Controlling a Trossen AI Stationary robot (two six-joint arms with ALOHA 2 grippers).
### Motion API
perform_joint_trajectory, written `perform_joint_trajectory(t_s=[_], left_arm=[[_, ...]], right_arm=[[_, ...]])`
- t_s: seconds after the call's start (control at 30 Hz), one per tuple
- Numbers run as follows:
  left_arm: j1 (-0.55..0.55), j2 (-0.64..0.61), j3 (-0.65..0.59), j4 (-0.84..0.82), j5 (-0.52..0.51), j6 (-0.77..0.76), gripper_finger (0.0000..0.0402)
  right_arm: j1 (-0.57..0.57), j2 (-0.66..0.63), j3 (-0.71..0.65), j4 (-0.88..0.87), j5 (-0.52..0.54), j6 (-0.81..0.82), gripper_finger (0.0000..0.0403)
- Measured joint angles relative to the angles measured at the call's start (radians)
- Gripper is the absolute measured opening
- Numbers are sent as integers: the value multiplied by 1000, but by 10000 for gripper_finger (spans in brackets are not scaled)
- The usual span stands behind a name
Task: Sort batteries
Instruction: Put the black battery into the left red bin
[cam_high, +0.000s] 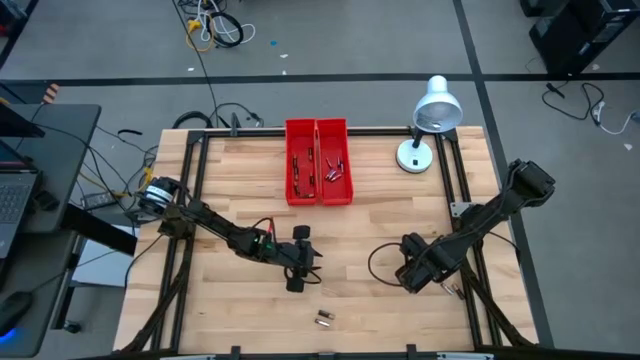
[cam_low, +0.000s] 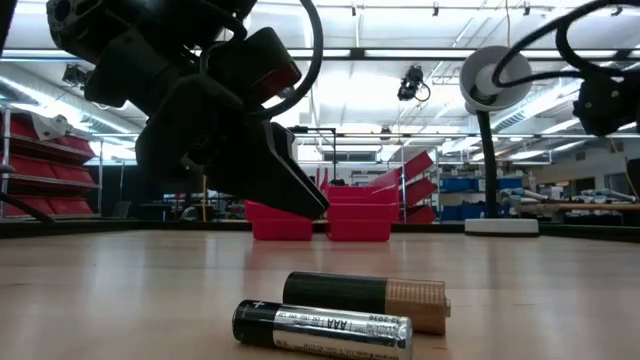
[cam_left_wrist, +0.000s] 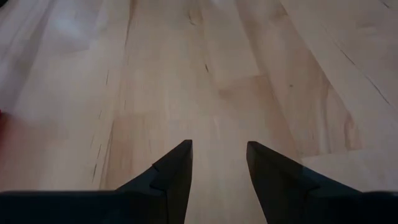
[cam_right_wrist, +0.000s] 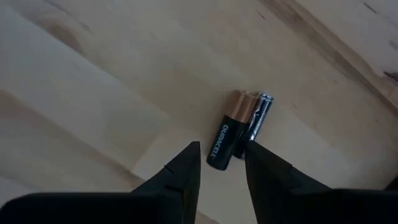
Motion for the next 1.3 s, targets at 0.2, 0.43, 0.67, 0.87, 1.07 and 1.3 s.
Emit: perform_joint_trajectory(t_s=[0.2,0.43,0.67,0.87,1.07,1.3], left_arm=[[0,0,0,0,0,0,168],[0,0,0,4,-2,0,168],[0,0,0,5,-2,-4,168],[0,0,0,22,-2,-96,168],[0,-14,-1,-3,-2,-94,168],[-6,-162,-1,-83,-121,-47,168]], right_arm=[[0,0,-47,72,0,5,113],[-2,-3,-96,153,-1,15,112],[-15,-4,-107,153,-5,-9,88],[-29,-4,-105,162,-8,-15,25],[-49,2,-28,209,98,-51,27],[-176,1,45,475,288,-389,35]])
